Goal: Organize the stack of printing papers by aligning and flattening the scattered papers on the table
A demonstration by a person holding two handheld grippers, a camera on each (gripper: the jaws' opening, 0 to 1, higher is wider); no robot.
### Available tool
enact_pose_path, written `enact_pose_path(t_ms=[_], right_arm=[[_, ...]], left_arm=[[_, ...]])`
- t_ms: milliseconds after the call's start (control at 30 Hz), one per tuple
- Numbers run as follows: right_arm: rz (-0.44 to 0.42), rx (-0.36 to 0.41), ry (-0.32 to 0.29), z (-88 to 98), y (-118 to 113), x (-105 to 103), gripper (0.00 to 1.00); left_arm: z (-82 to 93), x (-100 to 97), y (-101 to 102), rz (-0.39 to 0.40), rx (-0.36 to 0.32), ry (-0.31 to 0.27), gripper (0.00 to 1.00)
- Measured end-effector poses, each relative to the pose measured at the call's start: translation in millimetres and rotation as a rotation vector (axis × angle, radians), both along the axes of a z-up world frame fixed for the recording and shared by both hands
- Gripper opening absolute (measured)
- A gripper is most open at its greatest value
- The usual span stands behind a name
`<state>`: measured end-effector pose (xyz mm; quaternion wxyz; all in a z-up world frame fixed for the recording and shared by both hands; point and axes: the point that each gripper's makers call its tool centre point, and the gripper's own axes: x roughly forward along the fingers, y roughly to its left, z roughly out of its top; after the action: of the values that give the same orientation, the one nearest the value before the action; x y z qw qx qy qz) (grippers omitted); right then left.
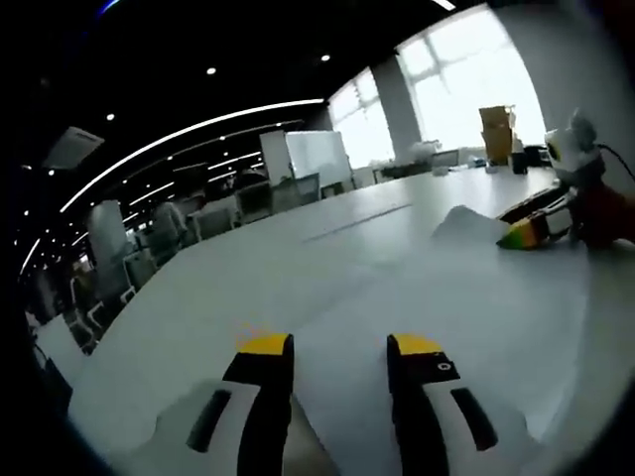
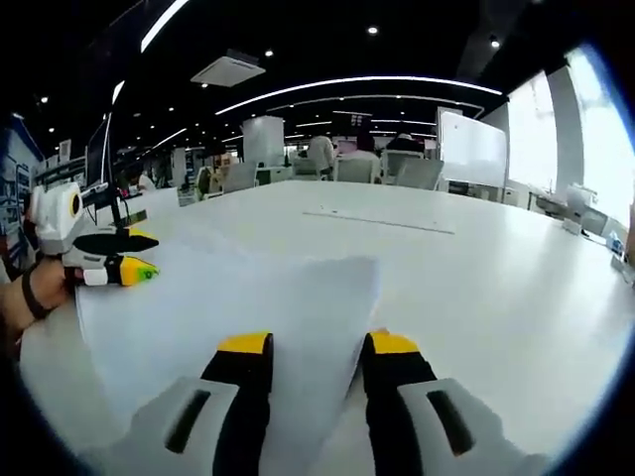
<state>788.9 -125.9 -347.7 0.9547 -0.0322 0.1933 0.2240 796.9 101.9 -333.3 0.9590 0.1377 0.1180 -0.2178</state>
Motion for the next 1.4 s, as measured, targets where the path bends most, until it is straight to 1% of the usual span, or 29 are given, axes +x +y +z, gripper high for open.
enact_pose_path(t_ms=[33, 67, 100, 133, 200, 233, 267, 400, 467, 567, 667, 700, 733, 833, 900, 1000, 1100, 1267, 1333, 1400], right_arm=[[-0.008, 0.017, -0.009, 3.7, 0, 0, 0.4], [-0.016, 0.062, -0.041, 12.3, 2, 2, 0.45], [-0.033, 0.098, -0.061, 18.2, -2, 5, 0.47], [-0.041, 0.117, -0.077, 22.5, -3, 5, 0.48], [-0.042, 0.12, -0.075, 22.6, -5, 4, 0.49], [-0.042, 0.122, -0.072, 21.1, -5, 5, 0.5], [-0.039, 0.118, -0.071, 20.4, -4, 5, 0.5], [-0.032, 0.088, -0.073, 17.0, -3, 5, 0.54], [-0.031, 0.07, -0.073, 15.6, -2, 4, 0.58], [-0.033, 0.059, -0.076, 15.3, -2, 4, 0.67], [-0.032, 0.06, -0.079, 16.1, -2, 5, 0.69], [-0.03, 0.06, -0.078, 15.7, -2, 4, 0.71], [-0.031, 0.058, -0.075, 14.9, -2, 4, 0.73], [-0.033, 0.057, -0.07, 11.4, -1, 7, 0.79], [-0.031, 0.048, -0.064, 9.4, -1, 7, 0.82], [-0.032, 0.026, -0.071, 8.9, 0, 6, 0.86], [-0.022, 0.01, -0.065, 6.5, 1, 5, 0.87], [-0.022, 0.007, -0.064, 6.3, 1, 5, 0.9], [-0.03, 0.01, -0.061, 6.4, 0, 6, 0.9], [-0.036, 0.026, -0.056, 7.4, -2, 6, 0.9]], left_arm=[[0.9, 0.1, 1, 0.005, -0.005, -0.001, 0.45], [3.8, -1.1, 0, 0.008, -0.01, -0.008, 0.47], [7.3, -1.0, 1, 0.009, -0.022, -0.023, 0.47], [11.9, -0.6, 3, 0.01, -0.046, -0.039, 0.47], [17.4, -0.6, 4, 0.01, -0.083, -0.054, 0.47], [20.7, -0.6, 6, 0.015, -0.113, -0.062, 0.48], [21.7, -0.6, 7, 0.015, -0.128, -0.061, 0.5], [22.3, -1.2, 8, 0.019, -0.149, -0.059, 0.55], [21.3, -1.8, 7, 0.016, -0.145, -0.057, 0.57], [21.5, -2.3, 5, 0.007, -0.131, -0.064, 0.62], [23.9, -3.0, 3, -0.011, -0.105, -0.086, 0.63], [25.5, -2.9, 4, -0.003, -0.1, -0.096, 0.64], [27.0, -3.1, 4, -0.004, -0.104, -0.104, 0.66], [26.4, -2.4, 4, -0.002, -0.123, -0.096, 0.71], [25.7, -2.3, 4, -0.002, -0.12, -0.094, 0.72], [25.0, -2.2, 4, -0.001, -0.115, -0.093, 0.75], [24.3, -1.1, 5, 0.01, -0.093, -0.1, 0.82], [22.3, -0.3, 11, 0.032, -0.063, -0.103, 0.9], [22.1, -0.2, 13, 0.037, -0.063, -0.101, 0.94], [22.1, -0.2, 14, 0.042, -0.068, -0.1, 0.96]])
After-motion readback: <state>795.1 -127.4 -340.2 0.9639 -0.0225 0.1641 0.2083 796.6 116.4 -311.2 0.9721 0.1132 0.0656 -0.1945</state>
